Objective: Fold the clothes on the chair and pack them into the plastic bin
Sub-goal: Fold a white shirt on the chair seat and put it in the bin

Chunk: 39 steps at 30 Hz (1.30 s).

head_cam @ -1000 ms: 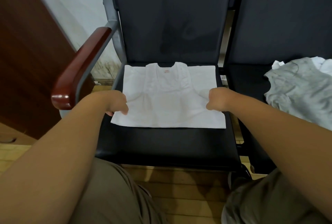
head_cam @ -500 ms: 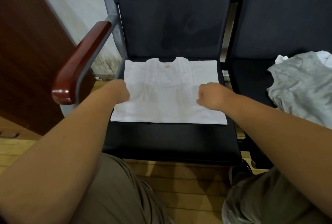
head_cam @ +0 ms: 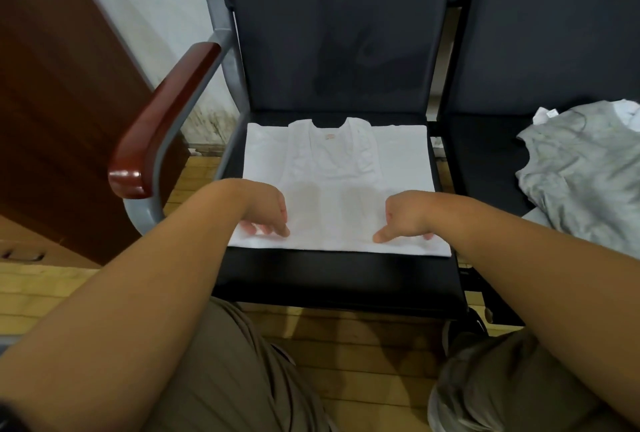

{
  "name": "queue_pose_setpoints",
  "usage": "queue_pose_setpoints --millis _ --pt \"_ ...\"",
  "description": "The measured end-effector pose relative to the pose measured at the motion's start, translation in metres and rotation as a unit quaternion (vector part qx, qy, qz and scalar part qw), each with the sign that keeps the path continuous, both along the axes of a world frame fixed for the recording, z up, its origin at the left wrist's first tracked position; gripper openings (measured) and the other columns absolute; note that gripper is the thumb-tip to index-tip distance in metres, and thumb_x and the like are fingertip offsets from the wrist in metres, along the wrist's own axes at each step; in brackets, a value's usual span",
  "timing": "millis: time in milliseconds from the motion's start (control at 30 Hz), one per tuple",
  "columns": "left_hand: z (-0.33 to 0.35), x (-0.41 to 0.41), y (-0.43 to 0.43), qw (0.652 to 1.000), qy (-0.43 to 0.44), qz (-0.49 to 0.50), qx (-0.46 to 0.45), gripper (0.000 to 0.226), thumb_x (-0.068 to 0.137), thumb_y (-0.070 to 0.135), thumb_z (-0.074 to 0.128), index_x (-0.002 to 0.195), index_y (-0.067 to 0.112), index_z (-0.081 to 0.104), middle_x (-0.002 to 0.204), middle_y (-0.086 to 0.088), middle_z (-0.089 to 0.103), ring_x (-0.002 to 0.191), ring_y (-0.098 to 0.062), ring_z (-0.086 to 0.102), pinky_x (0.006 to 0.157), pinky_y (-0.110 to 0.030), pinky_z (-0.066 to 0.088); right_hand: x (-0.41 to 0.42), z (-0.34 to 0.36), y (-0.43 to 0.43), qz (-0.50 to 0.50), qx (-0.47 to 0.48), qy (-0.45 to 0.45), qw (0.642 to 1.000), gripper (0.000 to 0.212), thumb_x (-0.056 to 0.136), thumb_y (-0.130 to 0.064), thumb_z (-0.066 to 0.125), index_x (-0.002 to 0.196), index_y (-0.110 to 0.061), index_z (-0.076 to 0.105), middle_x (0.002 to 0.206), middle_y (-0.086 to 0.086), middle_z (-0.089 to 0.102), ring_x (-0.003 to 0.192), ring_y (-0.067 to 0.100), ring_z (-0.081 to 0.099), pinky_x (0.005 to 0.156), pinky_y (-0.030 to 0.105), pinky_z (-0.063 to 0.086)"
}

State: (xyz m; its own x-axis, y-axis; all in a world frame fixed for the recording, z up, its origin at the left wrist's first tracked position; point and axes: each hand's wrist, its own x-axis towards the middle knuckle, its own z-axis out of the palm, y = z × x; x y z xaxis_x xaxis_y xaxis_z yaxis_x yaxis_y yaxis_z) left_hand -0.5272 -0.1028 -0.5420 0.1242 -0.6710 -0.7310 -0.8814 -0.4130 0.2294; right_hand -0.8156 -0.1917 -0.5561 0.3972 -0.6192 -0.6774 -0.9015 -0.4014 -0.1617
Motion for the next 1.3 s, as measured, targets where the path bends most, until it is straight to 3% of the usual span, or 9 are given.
queue_pose_setpoints --millis 133,267,333,500,767,867,967,1133,1300 --pt "0.006 0.011 0.005 0.999 0.026 0.029 -0.001 0.023 0.094 0.035 0.08 0.11 0.021 0.074 0.111 0.001 0.076 0.099 -0.012 0.075 0.089 -0.036 0.065 0.006 0.002 -0.004 0.039 -0.032 0.023 0.998 0.048 0.098 -0.059 0.064 0.092 -0.011 0.066 0.089 0.004 0.065 0.074 0.018 0.059 0.065 0.03 0.048" --pt "0.007 0.032 0.011 0.992 -0.088 0.028 -0.08 0.024 0.097 0.032 0.075 0.113 0.016 0.067 0.109 -0.004 0.071 0.1 -0.021 0.07 0.092 -0.037 0.06 0.026 0.001 -0.009 0.039 -0.12 -0.039 0.991 0.052 0.104 -0.052 0.051 0.067 -0.016 0.054 0.074 0.001 0.056 0.072 0.017 0.055 0.069 0.033 0.045" --pt "0.004 0.044 0.016 0.987 -0.124 0.018 -0.105 0.023 0.096 0.029 0.076 0.114 0.021 0.065 0.112 -0.001 0.067 0.103 -0.02 0.064 0.096 -0.037 0.055 0.04 0.002 -0.009 0.014 -0.134 -0.082 0.987 0.045 0.105 -0.045 0.05 0.071 -0.015 0.056 0.077 0.001 0.058 0.075 0.017 0.057 0.067 0.033 0.046" --pt "-0.003 0.06 0.023 0.992 -0.07 0.033 -0.098 0.017 0.09 0.032 0.081 0.101 0.031 0.068 0.106 0.007 0.067 0.097 -0.014 0.061 0.091 -0.035 0.052 0.087 0.006 -0.006 -0.022 -0.142 -0.169 0.975 0.034 0.1 -0.038 0.053 0.093 -0.009 0.07 0.093 0.007 0.072 0.088 0.027 0.07 0.08 0.042 0.06" --pt "-0.001 0.075 0.02 0.989 -0.077 0.037 -0.121 0.028 0.092 0.031 0.078 0.102 0.02 0.053 0.1 -0.003 0.063 0.084 -0.018 0.059 0.067 -0.032 0.048 0.187 -0.005 -0.016 -0.064 -0.15 -0.251 0.954 0.029 0.096 -0.032 0.058 0.084 -0.006 0.066 0.093 0.011 0.072 0.081 0.025 0.067 0.078 0.041 0.06" --pt "-0.001 0.082 0.023 0.991 -0.05 0.105 -0.063 0.036 0.094 0.037 0.079 0.109 0.013 0.057 0.098 -0.008 0.068 0.084 -0.023 0.07 0.071 -0.039 0.063 0.225 -0.01 -0.026 -0.068 -0.155 -0.266 0.949 0.025 0.096 -0.03 0.059 0.082 -0.01 0.065 0.089 0.01 0.07 0.082 0.027 0.068 0.072 0.038 0.058" --pt "0.001 0.088 0.026 0.987 0.007 0.155 -0.033 0.034 0.093 0.036 0.081 0.108 0.016 0.058 0.103 -0.007 0.069 0.089 -0.02 0.071 0.07 -0.035 0.065 0.256 -0.014 -0.035 -0.035 -0.165 -0.254 0.952 0.023 0.098 -0.032 0.061 0.1 -0.012 0.072 0.097 0.005 0.071 0.09 0.024 0.067 0.077 0.035 0.058" --pt "-0.004 0.085 0.02 0.984 0.015 0.179 -0.016 0.04 0.09 0.029 0.085 0.12 0.012 0.064 0.108 -0.009 0.069 0.095 -0.022 0.071 0.079 -0.038 0.066 0.296 -0.028 -0.053 -0.015 -0.192 -0.262 0.946 0.032 0.098 -0.04 0.068 0.109 -0.01 0.07 0.104 0.007 0.069 0.092 0.026 0.068 0.089 0.045 0.061" --pt "-0.004 0.091 0.014 0.977 0.055 0.204 -0.024 0.022 0.095 0.013 0.078 0.109 0.011 0.062 0.104 -0.009 0.07 0.085 -0.018 0.072 0.074 -0.037 0.066 0.32 -0.039 -0.067 -0.047 -0.199 -0.266 0.942 0.073 0.086 -0.068 0.071 0.138 -0.018 0.055 0.132 0.005 0.059 0.114 0.028 0.062 0.095 0.048 0.057"
